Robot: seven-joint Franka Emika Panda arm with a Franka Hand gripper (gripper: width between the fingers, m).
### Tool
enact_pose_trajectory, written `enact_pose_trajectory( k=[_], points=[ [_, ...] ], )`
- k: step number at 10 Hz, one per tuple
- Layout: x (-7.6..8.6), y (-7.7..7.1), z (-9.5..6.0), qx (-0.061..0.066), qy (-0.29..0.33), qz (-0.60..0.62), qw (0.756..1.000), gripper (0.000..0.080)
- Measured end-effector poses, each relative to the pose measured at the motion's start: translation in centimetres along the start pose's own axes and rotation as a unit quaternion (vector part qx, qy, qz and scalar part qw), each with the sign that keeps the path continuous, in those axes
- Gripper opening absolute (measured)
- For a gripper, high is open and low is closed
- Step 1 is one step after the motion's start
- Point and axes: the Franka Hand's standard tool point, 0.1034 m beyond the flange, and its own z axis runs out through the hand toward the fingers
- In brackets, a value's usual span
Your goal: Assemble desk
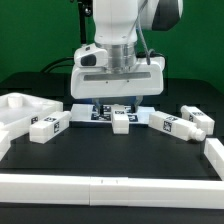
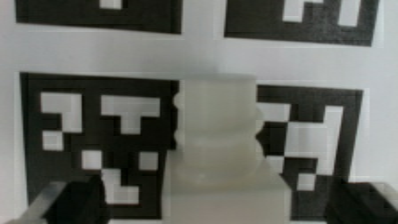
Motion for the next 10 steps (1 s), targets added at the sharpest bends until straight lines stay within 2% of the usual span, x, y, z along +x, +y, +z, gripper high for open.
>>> enact_pose_trajectory(
  k=[1,7,8,9,10],
  points=[
    [-0.2,-0.1,0.1,0.002,-0.007,0.000,1.000,0.0643],
    [-0.3,-0.1,-0.2,0.007,-0.017,0.002,1.000,0.0649],
    [-0.1,0.4,-2.4,0.022,-0.044,0.012,0.999,0.0649],
    [1.2,1.2,-6.2,0.034,-0.048,0.022,0.998,0.0649],
    [2.1,2.0,-8.2,0.043,-0.055,0.032,0.997,0.0649]
  ],
)
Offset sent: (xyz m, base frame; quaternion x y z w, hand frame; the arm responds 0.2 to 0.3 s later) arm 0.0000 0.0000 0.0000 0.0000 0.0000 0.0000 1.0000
